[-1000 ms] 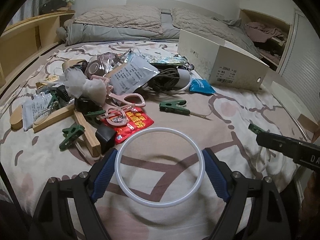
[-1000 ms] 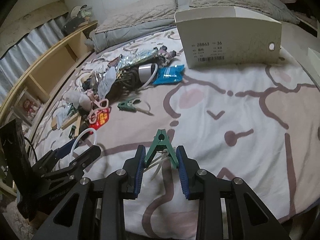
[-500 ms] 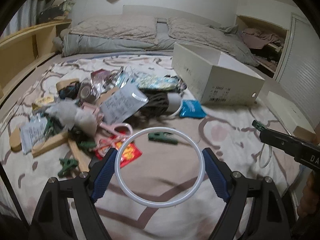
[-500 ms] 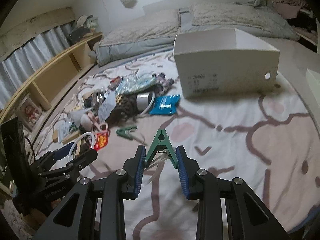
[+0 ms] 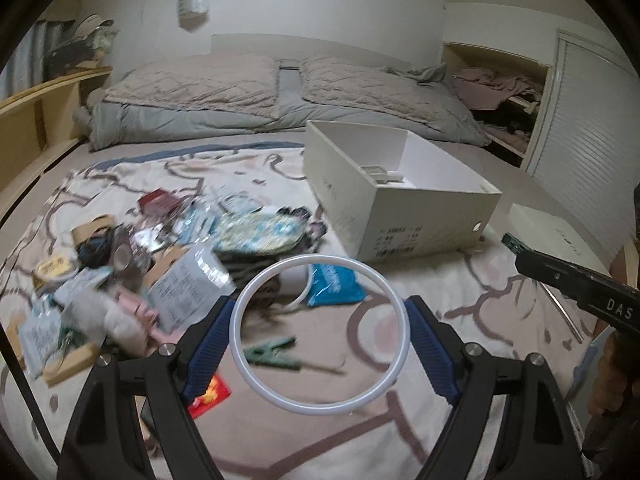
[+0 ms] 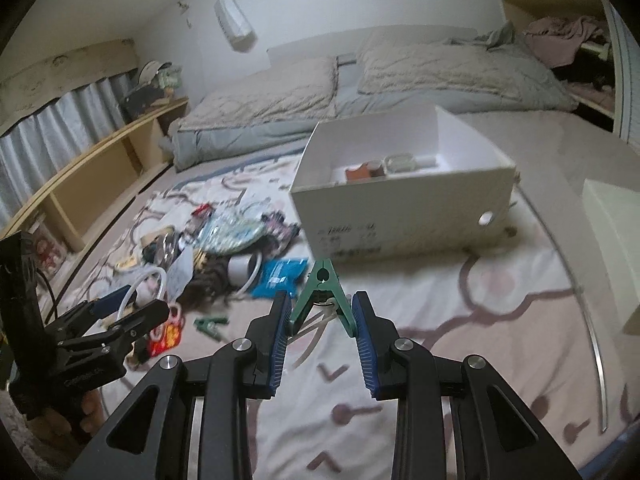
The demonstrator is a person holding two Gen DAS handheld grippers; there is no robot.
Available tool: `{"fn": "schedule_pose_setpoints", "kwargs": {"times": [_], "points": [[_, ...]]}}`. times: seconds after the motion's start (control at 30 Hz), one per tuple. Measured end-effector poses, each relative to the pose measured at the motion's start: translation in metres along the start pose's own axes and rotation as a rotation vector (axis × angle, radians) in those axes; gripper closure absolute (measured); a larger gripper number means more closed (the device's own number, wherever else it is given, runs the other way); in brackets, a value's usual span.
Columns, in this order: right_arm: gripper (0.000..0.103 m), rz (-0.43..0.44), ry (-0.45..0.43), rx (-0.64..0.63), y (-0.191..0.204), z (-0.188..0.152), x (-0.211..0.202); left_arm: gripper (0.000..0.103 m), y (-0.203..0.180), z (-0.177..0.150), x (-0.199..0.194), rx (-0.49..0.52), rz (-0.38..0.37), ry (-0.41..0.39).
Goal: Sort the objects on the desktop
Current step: 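Carry the white ring and green clothespin over the white shoebox with both tools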
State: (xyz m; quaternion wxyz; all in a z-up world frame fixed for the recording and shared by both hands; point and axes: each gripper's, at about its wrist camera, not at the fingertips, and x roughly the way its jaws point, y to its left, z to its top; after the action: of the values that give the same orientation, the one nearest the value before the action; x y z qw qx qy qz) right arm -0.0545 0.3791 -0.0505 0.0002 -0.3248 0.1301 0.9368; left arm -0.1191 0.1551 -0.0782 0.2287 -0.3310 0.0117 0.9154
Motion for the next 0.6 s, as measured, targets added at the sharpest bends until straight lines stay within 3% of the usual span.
{"fn": "schedule_pose_setpoints", "kwargs": {"times": [0.6], "points": [[0.071,-0.032,-0.157,-0.033,-0.033,0.068,-0.003,0.018,-0.045,0.086,0.041,0.088,-0.071,-0.097]]}}
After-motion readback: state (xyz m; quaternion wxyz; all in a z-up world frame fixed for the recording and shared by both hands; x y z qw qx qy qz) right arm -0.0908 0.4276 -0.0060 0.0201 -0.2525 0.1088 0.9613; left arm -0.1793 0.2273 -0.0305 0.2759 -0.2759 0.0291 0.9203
